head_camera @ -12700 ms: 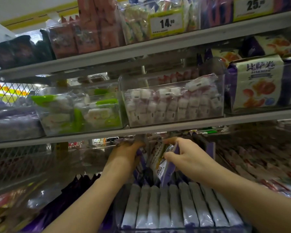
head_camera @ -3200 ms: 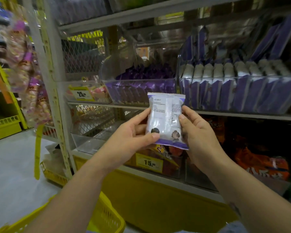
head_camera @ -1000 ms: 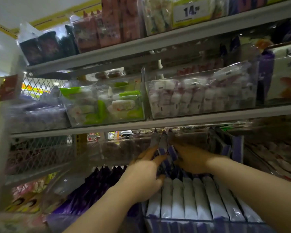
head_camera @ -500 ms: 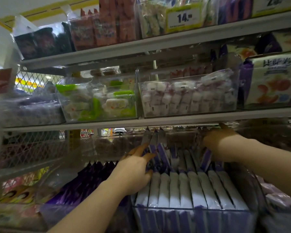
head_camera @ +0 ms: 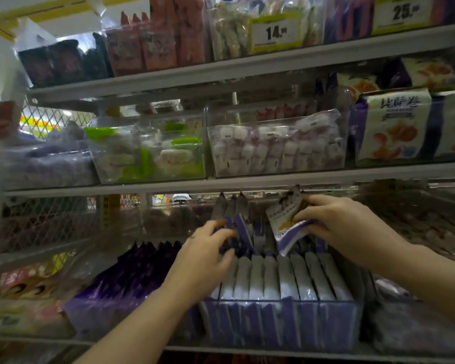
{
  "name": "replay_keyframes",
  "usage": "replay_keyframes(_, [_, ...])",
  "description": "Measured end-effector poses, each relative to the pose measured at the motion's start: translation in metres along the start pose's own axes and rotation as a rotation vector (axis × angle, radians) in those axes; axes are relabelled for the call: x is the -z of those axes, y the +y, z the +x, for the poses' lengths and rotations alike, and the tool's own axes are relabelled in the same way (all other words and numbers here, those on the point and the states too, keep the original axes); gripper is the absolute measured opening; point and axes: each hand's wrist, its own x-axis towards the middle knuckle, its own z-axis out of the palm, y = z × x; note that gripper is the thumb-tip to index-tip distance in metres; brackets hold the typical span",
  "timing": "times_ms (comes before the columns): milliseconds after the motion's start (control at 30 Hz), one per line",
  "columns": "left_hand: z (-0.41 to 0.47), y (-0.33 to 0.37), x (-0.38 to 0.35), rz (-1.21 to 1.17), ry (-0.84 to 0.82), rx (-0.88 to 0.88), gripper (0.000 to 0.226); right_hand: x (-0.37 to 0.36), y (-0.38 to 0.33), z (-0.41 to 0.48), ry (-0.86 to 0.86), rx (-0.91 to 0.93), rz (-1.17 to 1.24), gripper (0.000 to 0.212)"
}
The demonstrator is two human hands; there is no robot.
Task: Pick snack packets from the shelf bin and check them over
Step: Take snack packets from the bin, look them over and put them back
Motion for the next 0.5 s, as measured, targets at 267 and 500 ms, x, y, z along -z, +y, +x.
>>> replay_keyframes(267, [-0.026,0.038,0.019,-1.051,0.295,0.497,0.038,-0.013,-0.077,-0.051,0.339,0.097,0.471,0.027])
replay_keyframes(500, [-0.081,0.021,0.021,-1.327,0.372,0.744,0.042,-0.063,-0.146,-0.082,0.191,0.145,0.718,0.042])
